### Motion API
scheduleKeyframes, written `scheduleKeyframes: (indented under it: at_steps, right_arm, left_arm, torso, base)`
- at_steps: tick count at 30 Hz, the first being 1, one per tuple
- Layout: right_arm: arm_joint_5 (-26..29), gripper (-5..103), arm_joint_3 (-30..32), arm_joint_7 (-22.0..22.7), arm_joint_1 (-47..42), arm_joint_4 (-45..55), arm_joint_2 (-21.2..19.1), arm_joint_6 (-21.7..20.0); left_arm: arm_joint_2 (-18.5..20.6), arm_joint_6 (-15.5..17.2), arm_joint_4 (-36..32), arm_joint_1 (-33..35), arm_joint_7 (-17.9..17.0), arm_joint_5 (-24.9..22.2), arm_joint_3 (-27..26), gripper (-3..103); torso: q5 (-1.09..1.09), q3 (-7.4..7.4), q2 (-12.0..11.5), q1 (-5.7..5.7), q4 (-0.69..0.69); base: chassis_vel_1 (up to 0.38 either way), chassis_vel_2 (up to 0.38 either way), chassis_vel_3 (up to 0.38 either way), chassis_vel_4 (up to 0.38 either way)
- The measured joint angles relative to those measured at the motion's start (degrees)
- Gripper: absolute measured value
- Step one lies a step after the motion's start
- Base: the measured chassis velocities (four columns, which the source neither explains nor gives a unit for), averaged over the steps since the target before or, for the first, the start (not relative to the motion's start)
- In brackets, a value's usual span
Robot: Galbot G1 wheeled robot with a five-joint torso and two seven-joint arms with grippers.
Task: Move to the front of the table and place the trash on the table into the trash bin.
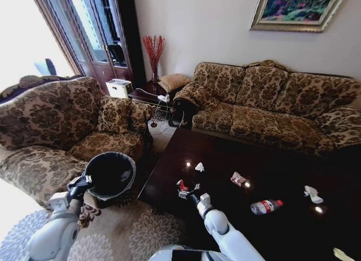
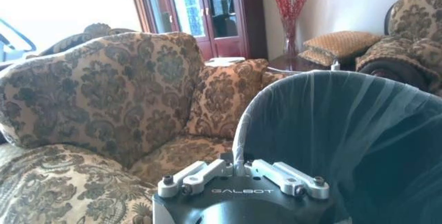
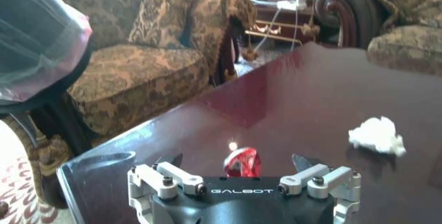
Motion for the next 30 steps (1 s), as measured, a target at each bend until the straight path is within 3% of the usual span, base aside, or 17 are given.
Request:
scheduleKeyframes:
  at_steps: [17, 30]
  right_arm:
    - [2.81, 100, -3.43, 4.01, 1.62, -3.01, 1.16, -2.59]
    - [2.47, 100, -4.37, 2.70, 5.34, -9.27, 3.12, -1.79]
  left_arm:
    - [0.12, -0.63, -2.85, 0.83, 1.21, -0.99, -0.14, 2]
    - [-0.34, -0.37, -4.94, 1.03, 1.27, -0.57, 0.00, 2]
  torso:
    - [0.01, 0.00, 0.00, 0.00, 0.02]
    - [0.01, 0.00, 0.00, 0.00, 0.01]
  base:
    - [0.000, 0.000, 0.000, 0.000]
    - [0.000, 0.000, 0.000, 0.000]
